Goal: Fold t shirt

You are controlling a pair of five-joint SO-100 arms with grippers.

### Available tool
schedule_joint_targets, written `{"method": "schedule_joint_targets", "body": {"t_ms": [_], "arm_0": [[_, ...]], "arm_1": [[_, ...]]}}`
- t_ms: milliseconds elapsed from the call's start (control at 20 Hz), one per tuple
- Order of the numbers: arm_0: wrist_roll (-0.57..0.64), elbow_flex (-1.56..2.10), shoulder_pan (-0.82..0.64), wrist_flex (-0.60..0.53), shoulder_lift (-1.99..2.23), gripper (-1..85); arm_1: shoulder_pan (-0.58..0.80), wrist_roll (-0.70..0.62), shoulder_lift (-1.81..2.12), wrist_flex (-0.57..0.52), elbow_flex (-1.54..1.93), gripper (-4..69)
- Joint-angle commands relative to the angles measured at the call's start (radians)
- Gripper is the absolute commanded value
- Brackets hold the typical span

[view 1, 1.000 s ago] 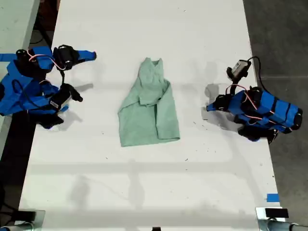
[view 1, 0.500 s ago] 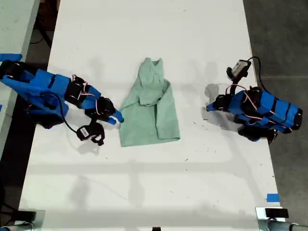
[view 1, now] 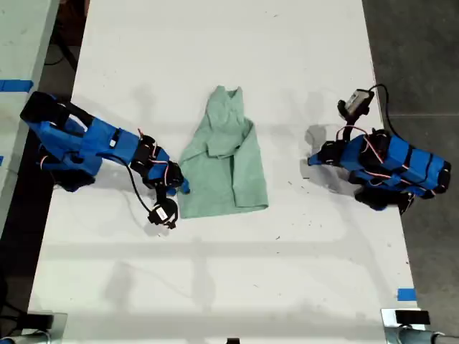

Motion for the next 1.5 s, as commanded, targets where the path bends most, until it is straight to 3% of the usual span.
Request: {"method": "schedule_joint_targets", "body": {"t_ms": [0, 250, 550, 700, 950, 1100, 1200, 1250, 1350, 1450], "arm_0": [[-0.008, -0.054, -0.041, 0.028, 0.017, 2.9], [0.054, -0.089, -0.066, 0.048, -0.014, -0.4], [0.181, -0.480, -0.052, 0.353, 0.006, -0.4], [0.321, -0.703, -0.086, 0.423, -0.040, -0.4], [0.503, -1.062, -0.156, 0.394, -0.318, -0.4], [0.595, -1.109, -0.178, 0.247, -0.466, -0.4], [0.606, -1.160, -0.179, 0.206, -0.589, -0.4], [0.606, -1.178, -0.173, 0.192, -0.635, 1.0], [0.598, -1.178, -0.161, 0.178, -0.666, 24.6], [0.607, -1.177, -0.160, 0.195, -0.617, 30.1]], "arm_1": [[-0.020, 0.017, 0.012, -0.006, 0.040, -0.5], [-0.021, 0.017, 0.012, -0.006, 0.040, -0.5], [-0.020, 0.017, 0.012, -0.006, 0.040, -0.5], [-0.020, 0.017, 0.012, -0.006, 0.040, -0.5], [-0.020, 0.017, 0.012, -0.006, 0.040, -0.5], [-0.021, 0.017, 0.012, -0.006, 0.040, -0.5], [-0.021, 0.017, 0.012, -0.006, 0.040, -0.5], [-0.021, 0.017, 0.012, -0.006, 0.040, -0.5], [-0.021, 0.017, 0.012, -0.006, 0.040, -0.5], [-0.021, 0.017, 0.012, -0.006, 0.040, -0.5]]}}
